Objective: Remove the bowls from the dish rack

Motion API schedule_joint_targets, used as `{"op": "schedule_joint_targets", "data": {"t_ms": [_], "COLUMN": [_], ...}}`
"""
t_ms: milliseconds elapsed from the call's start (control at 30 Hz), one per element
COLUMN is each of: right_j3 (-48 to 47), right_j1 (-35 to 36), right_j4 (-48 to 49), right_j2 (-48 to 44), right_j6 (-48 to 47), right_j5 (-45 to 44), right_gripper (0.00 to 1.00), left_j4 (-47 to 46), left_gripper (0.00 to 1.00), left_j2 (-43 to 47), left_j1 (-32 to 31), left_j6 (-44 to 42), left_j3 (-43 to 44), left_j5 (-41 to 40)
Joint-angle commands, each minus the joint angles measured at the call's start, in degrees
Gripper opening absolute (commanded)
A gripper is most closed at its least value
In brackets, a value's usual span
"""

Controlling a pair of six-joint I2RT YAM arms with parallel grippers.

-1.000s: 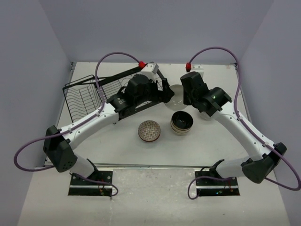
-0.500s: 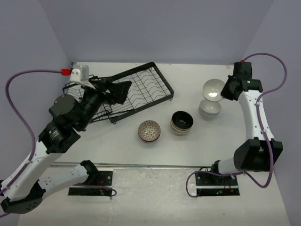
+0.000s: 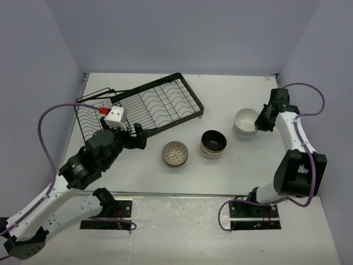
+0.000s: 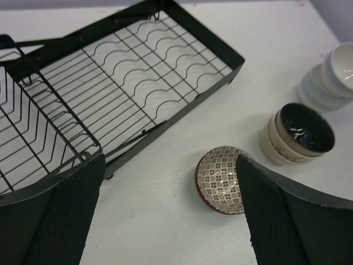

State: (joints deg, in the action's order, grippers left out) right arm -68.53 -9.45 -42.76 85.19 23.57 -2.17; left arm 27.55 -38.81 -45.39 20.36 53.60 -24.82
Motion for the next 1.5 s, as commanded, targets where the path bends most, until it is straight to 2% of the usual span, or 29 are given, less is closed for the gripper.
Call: {"op": "schedule_joint_targets", "data": {"t_ms": [0, 367, 633, 1067, 1333, 1367, 1400, 1433, 1467], "right_j3": [1.5, 2.4, -0.9, 3.7, 2.8, 2.7, 2.4, 2.3, 2.3], "right_j1": [-0.3, -0.3, -0.5, -0.8, -0.8, -0.9, -0.9, -0.8, -0.8], "right_j4": [5.7, 5.8, 4.1, 6.6, 6.7, 6.7, 6.4, 6.3, 6.1], "right_j2": [-0.6, -1.0, 0.6, 0.2, 1.6, 1.6, 1.7, 1.6, 1.6], "right_j6": [1.7, 1.8, 2.0, 2.6, 2.5, 2.5, 2.5, 2.5, 2.5], "right_j5": [1.0, 0.0, -3.2, -2.0, -1.4, -1.5, -1.7, -1.8, -1.7], "right_gripper": [0.00, 0.00, 0.00, 0.00, 0.00, 0.02, 0.13, 0.18, 0.19], "left_j4": [-0.8, -1.4, -1.7, -1.6, -1.5, -1.5, -1.5, -1.4, -1.5], "left_gripper": [1.00, 1.00, 1.00, 1.00, 1.00, 1.00, 1.00, 1.00, 1.00], "left_j2": [-0.5, -0.9, -1.5, -1.3, -0.9, -0.9, -0.9, -0.9, -0.8], "left_j1": [0.3, 0.4, 0.4, 0.5, 0.6, 0.6, 0.6, 0.6, 0.6], "left_j6": [-2.3, -2.9, -2.9, -3.7, -3.8, -3.9, -3.9, -3.9, -4.0], "left_j3": [-3.6, -5.0, -5.5, -5.7, -6.1, -6.1, -6.1, -6.1, -6.1], "left_j5": [-1.5, -0.2, 1.4, 2.1, 2.2, 2.2, 2.2, 2.2, 2.3]}}
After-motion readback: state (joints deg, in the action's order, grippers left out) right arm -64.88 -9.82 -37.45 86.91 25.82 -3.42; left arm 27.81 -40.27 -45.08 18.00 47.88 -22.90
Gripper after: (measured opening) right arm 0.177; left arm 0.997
